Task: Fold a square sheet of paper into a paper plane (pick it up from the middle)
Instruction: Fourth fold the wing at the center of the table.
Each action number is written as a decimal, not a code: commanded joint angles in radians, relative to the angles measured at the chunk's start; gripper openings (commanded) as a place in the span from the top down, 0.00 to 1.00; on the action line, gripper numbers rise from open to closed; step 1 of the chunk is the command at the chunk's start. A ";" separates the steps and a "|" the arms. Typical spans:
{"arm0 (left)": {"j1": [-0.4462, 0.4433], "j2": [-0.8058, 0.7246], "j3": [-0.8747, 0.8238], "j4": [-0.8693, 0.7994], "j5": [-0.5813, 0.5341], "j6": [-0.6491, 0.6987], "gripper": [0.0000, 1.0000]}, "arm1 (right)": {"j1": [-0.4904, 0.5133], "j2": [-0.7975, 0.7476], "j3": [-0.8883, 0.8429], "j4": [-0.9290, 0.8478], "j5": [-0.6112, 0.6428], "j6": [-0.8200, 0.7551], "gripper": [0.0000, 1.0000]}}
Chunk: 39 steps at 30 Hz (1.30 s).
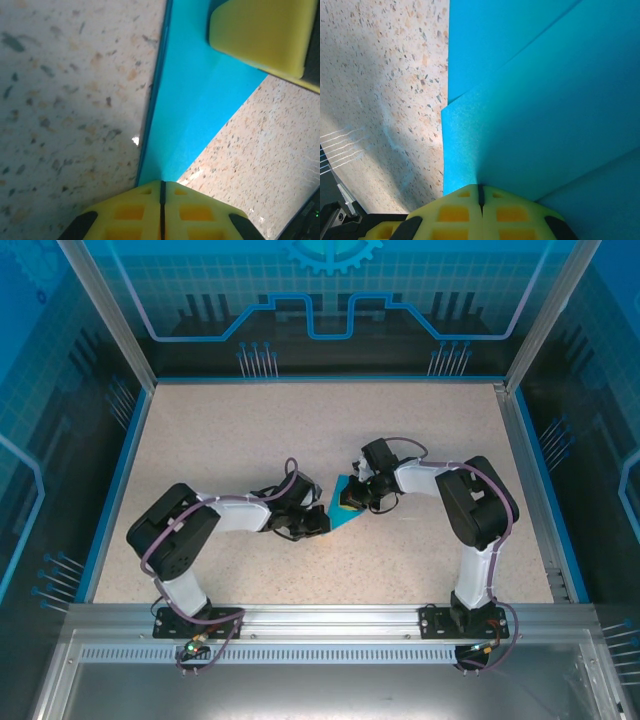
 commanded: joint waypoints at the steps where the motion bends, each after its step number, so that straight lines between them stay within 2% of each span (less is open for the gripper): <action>1: -0.004 -0.007 -0.025 -0.264 -0.001 0.041 0.92 | -0.008 0.104 -0.053 -0.137 0.183 0.000 0.97; 6: -0.001 -0.065 0.004 -0.206 0.000 0.025 0.93 | -0.008 0.102 -0.048 -0.137 0.177 -0.002 0.97; 10: -0.002 -0.113 0.006 -0.063 -0.008 -0.022 0.93 | -0.008 0.101 -0.043 -0.137 0.173 -0.004 0.97; 15: -0.002 -0.088 0.005 0.054 -0.030 -0.062 0.93 | -0.008 0.101 -0.042 -0.132 0.169 -0.002 0.97; 22: -0.002 -0.023 0.036 -0.022 -0.089 -0.049 0.94 | -0.008 0.100 -0.034 -0.132 0.157 -0.004 0.97; 27: -0.005 0.011 0.024 -0.033 -0.054 -0.058 0.97 | -0.007 0.081 -0.026 -0.114 0.129 -0.018 0.97; 33: -0.016 0.050 0.019 -0.085 -0.053 -0.046 1.00 | 0.001 -0.025 -0.020 -0.038 0.088 -0.085 0.96; 39: -0.015 0.048 0.013 -0.105 -0.075 -0.043 1.00 | 0.055 -0.141 -0.066 0.062 0.015 -0.136 0.96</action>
